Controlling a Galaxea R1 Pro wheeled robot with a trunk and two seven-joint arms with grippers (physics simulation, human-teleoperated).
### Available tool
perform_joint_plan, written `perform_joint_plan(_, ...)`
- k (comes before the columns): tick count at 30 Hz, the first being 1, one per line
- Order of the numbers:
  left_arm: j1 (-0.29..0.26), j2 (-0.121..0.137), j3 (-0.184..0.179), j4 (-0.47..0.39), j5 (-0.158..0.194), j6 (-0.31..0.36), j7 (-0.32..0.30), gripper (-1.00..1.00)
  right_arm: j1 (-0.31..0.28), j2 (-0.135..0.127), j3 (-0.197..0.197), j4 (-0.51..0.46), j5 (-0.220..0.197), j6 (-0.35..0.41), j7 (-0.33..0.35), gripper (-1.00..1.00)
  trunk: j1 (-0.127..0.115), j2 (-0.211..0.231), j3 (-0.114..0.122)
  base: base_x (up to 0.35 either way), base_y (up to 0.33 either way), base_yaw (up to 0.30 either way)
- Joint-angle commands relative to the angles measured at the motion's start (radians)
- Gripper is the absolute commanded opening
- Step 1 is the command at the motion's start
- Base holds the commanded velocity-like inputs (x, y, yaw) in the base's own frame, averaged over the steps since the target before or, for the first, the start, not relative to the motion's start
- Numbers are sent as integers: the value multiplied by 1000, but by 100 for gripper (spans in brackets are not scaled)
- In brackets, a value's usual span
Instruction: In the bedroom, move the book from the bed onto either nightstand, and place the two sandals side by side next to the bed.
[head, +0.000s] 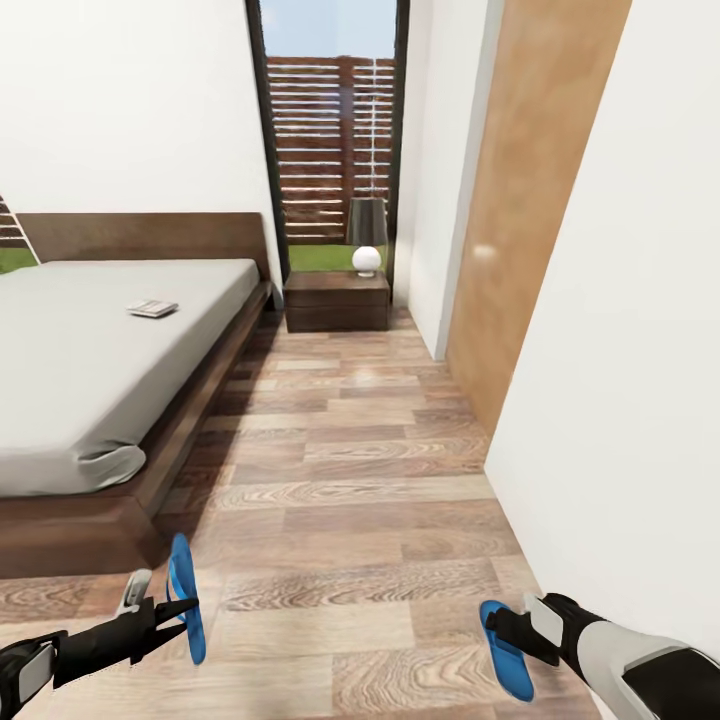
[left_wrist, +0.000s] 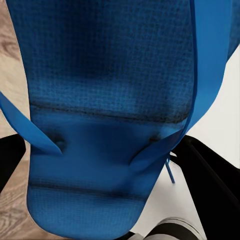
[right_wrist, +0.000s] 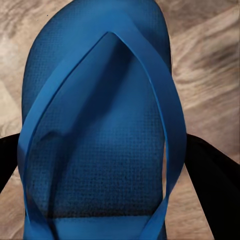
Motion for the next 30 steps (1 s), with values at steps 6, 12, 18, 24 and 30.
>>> perform_joint_plan(6, 0, 0, 7, 0, -5, 10, -2, -100, -1, 0, 8, 1, -11, 3, 0, -100, 0, 0, -1, 217, 0, 9)
perform_joint_plan(12, 0, 0, 7, 0, -5, 10, -2, -100, -1, 0, 8, 1, -11, 3, 1, -100, 0, 0, -1, 217, 0, 1)
perform_joint_plan(18, 0, 0, 7, 0, -5, 10, -2, -100, -1, 1, 8, 1, -11, 3, 0, -100, 0, 0, -1, 217, 0, 24)
perform_joint_plan(24, 0, 0, 7, 0, -5, 10, -2, -100, -1, 1, 8, 1, -11, 3, 0, -100, 0, 0, -1, 217, 0, 79)
perform_joint_plan(30, 0, 0, 7, 0, -5, 10, -1, -100, -1, 1, 8, 1, -12, 3, 0, -100, 0, 0, -1, 217, 0, 88)
